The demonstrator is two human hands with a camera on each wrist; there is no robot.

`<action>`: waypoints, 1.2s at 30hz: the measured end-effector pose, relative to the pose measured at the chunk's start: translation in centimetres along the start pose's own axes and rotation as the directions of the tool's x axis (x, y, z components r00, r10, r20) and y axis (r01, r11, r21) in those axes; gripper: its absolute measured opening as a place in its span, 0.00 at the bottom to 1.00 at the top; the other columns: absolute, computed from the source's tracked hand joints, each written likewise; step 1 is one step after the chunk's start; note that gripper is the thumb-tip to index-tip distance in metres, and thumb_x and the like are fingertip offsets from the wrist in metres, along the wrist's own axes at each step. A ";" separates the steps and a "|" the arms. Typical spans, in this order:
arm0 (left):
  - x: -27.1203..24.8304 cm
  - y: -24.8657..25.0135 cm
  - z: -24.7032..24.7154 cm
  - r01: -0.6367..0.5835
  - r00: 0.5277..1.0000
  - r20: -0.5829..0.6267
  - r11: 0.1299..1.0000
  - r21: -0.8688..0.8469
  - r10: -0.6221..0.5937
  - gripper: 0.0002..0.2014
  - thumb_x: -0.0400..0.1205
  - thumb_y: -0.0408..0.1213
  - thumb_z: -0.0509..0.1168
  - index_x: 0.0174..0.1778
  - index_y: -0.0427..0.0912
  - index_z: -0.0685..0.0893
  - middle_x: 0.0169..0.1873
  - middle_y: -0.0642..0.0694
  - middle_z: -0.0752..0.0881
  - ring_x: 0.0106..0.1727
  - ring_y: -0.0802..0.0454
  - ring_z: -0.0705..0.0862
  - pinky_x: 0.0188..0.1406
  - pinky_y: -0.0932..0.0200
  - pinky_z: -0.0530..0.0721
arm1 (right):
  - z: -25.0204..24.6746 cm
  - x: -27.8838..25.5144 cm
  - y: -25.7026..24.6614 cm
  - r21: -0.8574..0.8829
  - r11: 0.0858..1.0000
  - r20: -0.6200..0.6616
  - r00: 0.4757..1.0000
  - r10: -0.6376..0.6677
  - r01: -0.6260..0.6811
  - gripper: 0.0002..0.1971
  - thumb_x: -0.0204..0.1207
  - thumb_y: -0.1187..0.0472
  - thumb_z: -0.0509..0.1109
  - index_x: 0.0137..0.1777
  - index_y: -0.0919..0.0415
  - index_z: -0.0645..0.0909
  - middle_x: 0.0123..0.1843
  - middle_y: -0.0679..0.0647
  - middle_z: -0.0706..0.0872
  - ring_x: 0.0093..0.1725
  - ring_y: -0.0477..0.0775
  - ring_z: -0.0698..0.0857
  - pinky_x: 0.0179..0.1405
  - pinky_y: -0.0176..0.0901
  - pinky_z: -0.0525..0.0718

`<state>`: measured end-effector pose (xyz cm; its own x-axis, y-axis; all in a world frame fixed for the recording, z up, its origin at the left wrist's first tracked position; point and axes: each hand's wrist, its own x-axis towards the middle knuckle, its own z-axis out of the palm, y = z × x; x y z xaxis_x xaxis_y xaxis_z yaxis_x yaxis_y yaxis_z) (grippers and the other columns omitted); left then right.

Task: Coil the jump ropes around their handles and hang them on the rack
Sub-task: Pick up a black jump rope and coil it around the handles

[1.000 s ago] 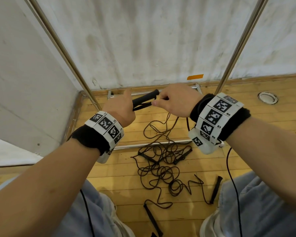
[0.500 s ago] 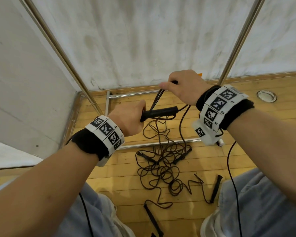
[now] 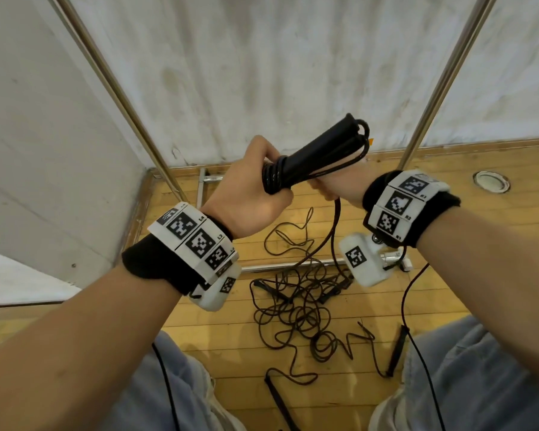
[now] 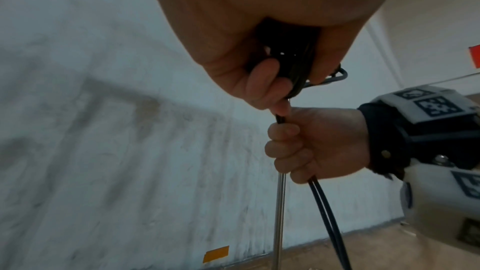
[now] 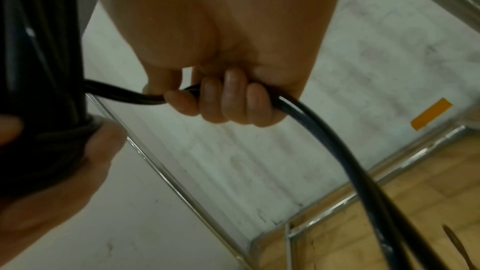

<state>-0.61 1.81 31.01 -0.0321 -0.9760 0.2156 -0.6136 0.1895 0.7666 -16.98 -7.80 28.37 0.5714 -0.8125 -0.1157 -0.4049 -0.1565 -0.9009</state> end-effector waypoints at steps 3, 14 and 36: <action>0.3 0.4 0.0 0.012 0.999 -0.045 0.998 -0.061 -0.015 0.22 0.73 0.29 0.70 0.42 0.56 0.64 0.29 0.50 0.78 0.21 0.63 0.76 0.18 0.66 0.73 | 1.8 -0.3 -0.2 0.210 0.975 0.122 0.992 0.043 -0.069 0.21 0.78 0.48 0.59 0.22 0.48 0.71 0.21 0.43 0.69 0.22 0.46 0.63 0.21 0.36 0.63; 1.2 0.7 -0.6 0.195 0.972 -0.075 0.944 -0.267 -0.222 0.10 0.76 0.29 0.66 0.43 0.46 0.71 0.29 0.38 0.86 0.18 0.48 0.74 0.14 0.61 0.70 | 4.7 -1.2 -1.8 0.071 0.965 0.069 0.967 0.247 -0.251 0.30 0.83 0.37 0.42 0.28 0.56 0.68 0.24 0.48 0.68 0.23 0.48 0.63 0.23 0.40 0.62; 2.0 0.5 -3.8 0.220 0.947 -0.129 0.886 -0.409 -0.295 0.09 0.75 0.33 0.67 0.46 0.40 0.72 0.29 0.38 0.88 0.18 0.45 0.75 0.16 0.60 0.69 | 4.9 -1.5 -3.1 0.112 0.994 -0.128 0.992 0.003 0.011 0.10 0.85 0.54 0.55 0.45 0.55 0.74 0.32 0.47 0.72 0.27 0.46 0.69 0.29 0.39 0.67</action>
<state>2.04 0.38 34.13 0.2523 -0.9660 0.0557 -0.2277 -0.0033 0.9737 -13.05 -3.34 29.25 0.4744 -0.8780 -0.0643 -0.3157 -0.1015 -0.9434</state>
